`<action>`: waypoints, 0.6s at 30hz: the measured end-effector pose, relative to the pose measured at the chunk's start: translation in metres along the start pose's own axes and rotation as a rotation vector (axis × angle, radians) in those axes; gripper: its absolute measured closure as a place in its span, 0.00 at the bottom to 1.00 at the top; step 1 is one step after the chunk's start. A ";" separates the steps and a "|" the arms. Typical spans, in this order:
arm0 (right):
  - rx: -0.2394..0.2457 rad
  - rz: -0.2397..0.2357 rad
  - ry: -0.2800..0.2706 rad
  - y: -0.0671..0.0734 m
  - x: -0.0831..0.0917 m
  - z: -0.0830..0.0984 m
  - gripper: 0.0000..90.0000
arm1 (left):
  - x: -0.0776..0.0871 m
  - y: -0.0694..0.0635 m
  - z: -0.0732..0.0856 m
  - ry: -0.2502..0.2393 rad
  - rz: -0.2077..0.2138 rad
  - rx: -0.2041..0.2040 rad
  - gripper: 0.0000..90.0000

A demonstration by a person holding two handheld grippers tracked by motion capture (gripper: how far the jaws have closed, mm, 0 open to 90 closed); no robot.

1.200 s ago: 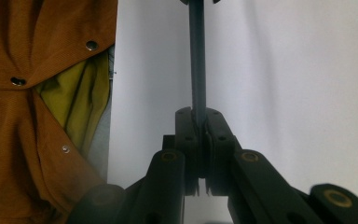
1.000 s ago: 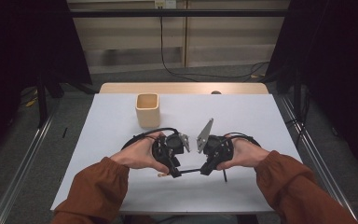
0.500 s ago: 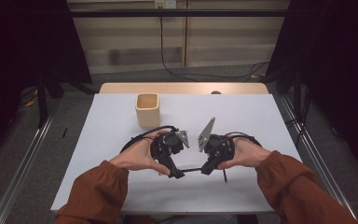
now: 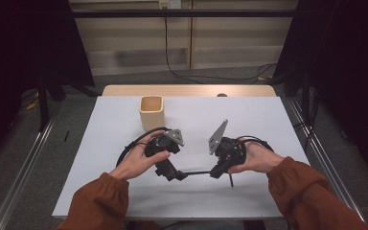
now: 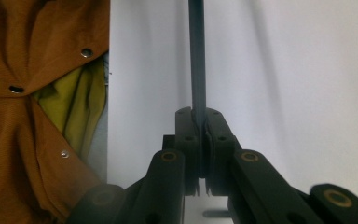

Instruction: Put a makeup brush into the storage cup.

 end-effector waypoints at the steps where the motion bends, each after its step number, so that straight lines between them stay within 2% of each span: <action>1: -0.017 0.002 0.004 0.000 0.001 0.002 0.96 | 0.000 -0.001 0.002 -0.010 -0.011 0.005 0.04; 4: -0.037 0.019 -0.007 -0.003 0.000 0.006 0.96 | 0.001 -0.003 0.007 -0.028 -0.056 0.008 0.04; 8: -0.062 0.030 -0.020 -0.005 -0.002 0.013 0.95 | 0.005 -0.002 0.013 -0.074 -0.069 0.035 0.04; 10: -0.067 0.029 -0.024 -0.004 -0.002 0.015 0.95 | 0.006 0.000 0.016 -0.085 -0.068 0.051 0.04; 13: -0.073 0.038 -0.040 -0.003 -0.001 0.019 0.95 | 0.007 0.001 0.019 -0.084 -0.078 0.050 0.04; 18: -0.090 0.038 -0.070 -0.002 0.001 0.027 0.95 | 0.008 -0.002 0.025 -0.115 -0.084 0.072 0.04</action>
Point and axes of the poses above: each handheld gripper's, and its own axes: x roughly backward along the jaws, z roughly out of its underside, y roughly to its left, the point moved 3 cm from there along -x, roughly forward along the jaws, and after that the axes turned 12 degrees about y, right-handed, at the moved point
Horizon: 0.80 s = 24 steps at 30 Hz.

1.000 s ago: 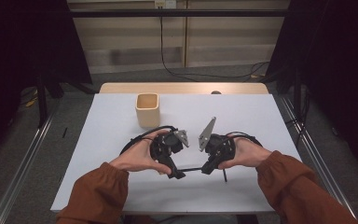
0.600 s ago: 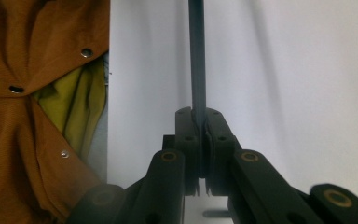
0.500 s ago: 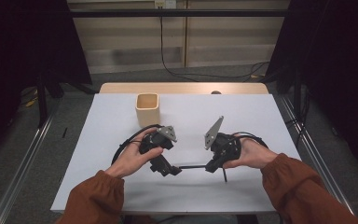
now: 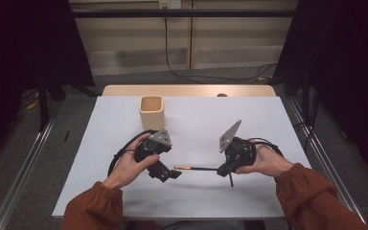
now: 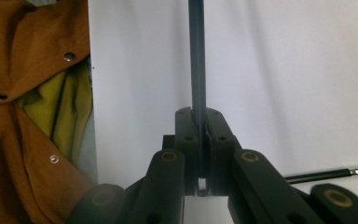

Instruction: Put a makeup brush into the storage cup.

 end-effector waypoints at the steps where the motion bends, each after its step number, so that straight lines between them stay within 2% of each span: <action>1: 0.000 0.000 -0.005 0.000 0.000 0.001 0.95 | 0.001 -0.001 0.001 -0.010 0.009 0.012 0.04; 6: -0.035 0.002 -0.019 0.002 -0.005 0.008 0.95 | 0.004 -0.006 0.007 -0.031 -0.002 0.017 0.04; 11: -0.050 0.002 -0.083 0.000 -0.002 0.013 0.95 | 0.009 -0.007 0.015 -0.071 -0.016 0.037 0.04; 13: -0.056 0.007 -0.111 0.001 0.000 0.013 0.95 | 0.010 -0.007 0.019 -0.097 -0.015 0.058 0.04; 14: -0.051 0.007 -0.125 0.001 0.000 0.013 0.95 | 0.011 -0.006 0.021 -0.101 -0.031 0.060 0.04; 19: -0.063 0.012 -0.171 0.001 -0.009 0.013 0.95 | 0.011 -0.005 0.030 -0.118 -0.051 0.086 0.03; 24: -0.067 0.016 -0.224 0.003 -0.012 0.010 0.95 | 0.013 -0.005 0.035 -0.141 -0.047 0.099 0.03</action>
Point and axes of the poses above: each handheld gripper's, and its own axes: x roughly backward along the jaws, z roughly out of its underside, y roughly to its left, the point moved 3 cm from there along -x, roughly forward along the jaws, and after that the axes turned 12 degrees about y, right-handed, at the moved point
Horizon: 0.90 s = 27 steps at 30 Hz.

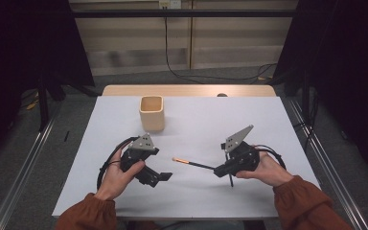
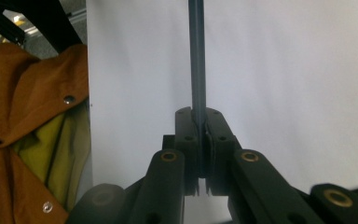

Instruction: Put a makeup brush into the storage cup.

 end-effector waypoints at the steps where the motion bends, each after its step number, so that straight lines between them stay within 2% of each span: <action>1: -0.001 -0.007 -0.009 0.001 0.000 0.000 0.96 | -0.001 0.000 0.001 -0.004 0.005 0.001 0.03; 4: -0.009 -0.014 -0.045 0.002 0.000 0.001 0.96 | -0.002 -0.001 0.004 -0.006 0.001 0.002 0.03; 6: -0.022 -0.018 -0.091 0.003 -0.001 0.004 0.95 | -0.002 -0.001 0.005 -0.018 0.004 0.013 0.03; 9: -0.042 -0.021 -0.136 0.005 -0.004 0.008 0.96 | -0.001 -0.001 0.007 -0.023 0.001 0.005 0.03; 10: -0.044 -0.016 -0.146 0.004 -0.005 0.010 0.95 | 0.000 -0.002 0.007 -0.042 0.002 0.003 0.03; 13: -0.051 -0.006 -0.180 0.004 -0.005 0.012 0.96 | 0.000 -0.002 0.008 -0.041 0.007 0.003 0.03; 16: -0.058 -0.017 -0.259 0.004 0.000 0.012 0.96 | -0.001 -0.002 0.009 -0.042 0.001 0.011 0.03; 25: -0.033 -0.017 -0.336 0.009 -0.005 0.009 0.95 | -0.003 -0.001 0.013 -0.049 -0.003 0.008 0.03; 27: -0.036 0.002 -0.354 0.010 -0.006 0.009 0.96 | -0.003 0.000 0.014 -0.050 -0.005 0.013 0.03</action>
Point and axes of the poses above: each handheld gripper's, and its own axes: x roughly backward along the jaws, z roughly out of its underside, y roughly to its left, the point moved 3 cm from there along -x, roughly forward along the jaws, and after that the axes turned 12 degrees about y, right-handed, at the moved point
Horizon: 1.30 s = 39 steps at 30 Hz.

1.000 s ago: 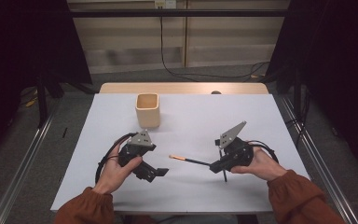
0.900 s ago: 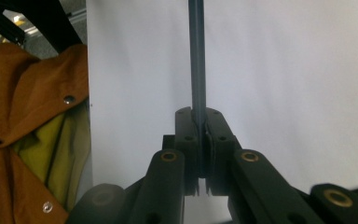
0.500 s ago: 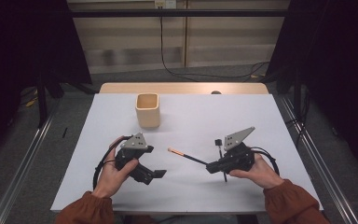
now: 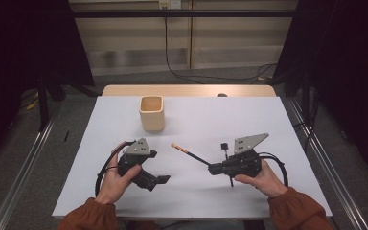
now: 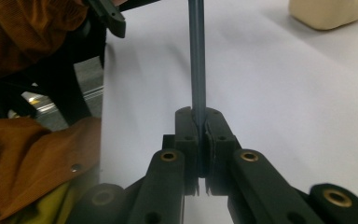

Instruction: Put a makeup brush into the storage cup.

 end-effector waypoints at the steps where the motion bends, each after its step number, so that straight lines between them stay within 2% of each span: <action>1: 0.006 0.003 -0.009 0.000 0.000 0.000 0.96 | 0.000 0.000 0.000 -0.001 0.000 -0.003 0.03; 5: 0.021 0.021 -0.060 0.002 0.001 0.000 0.96 | 0.001 0.001 0.000 -0.011 0.001 0.005 0.03; 12: 0.014 0.048 -0.132 -0.001 0.009 -0.001 0.96 | 0.002 0.001 0.001 -0.034 -0.010 0.004 0.03; 17: 0.015 0.051 -0.136 -0.001 0.010 -0.001 0.96 | 0.005 0.001 0.002 -0.061 -0.019 0.013 0.03; 27: 0.026 0.061 -0.159 0.000 0.013 -0.002 0.96 | 0.015 -0.002 0.004 -0.145 -0.035 0.018 0.03; 29: 0.029 0.058 -0.161 0.000 0.013 -0.003 0.95 | 0.015 -0.002 0.004 -0.169 -0.019 0.024 0.03; 31: 0.031 0.058 -0.160 0.001 0.012 -0.003 0.96 | 0.015 -0.005 0.003 -0.196 0.036 0.024 0.04; 36: 0.031 0.071 -0.170 0.000 0.013 -0.004 0.96 | 0.011 -0.008 -0.003 -0.228 -0.001 0.017 0.03; 39: 0.031 0.068 -0.183 0.000 0.014 -0.004 0.96 | 0.011 -0.006 -0.008 -0.250 -0.029 0.029 0.03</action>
Point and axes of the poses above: each handheld gripper's, and its own axes: x roughly backward along the jaws, z roughly out of its underside, y roughly to its left, the point moved 3 cm from there along -x, roughly forward along the jaws, and after that the axes turned 12 degrees about y, right-handed, at the moved point
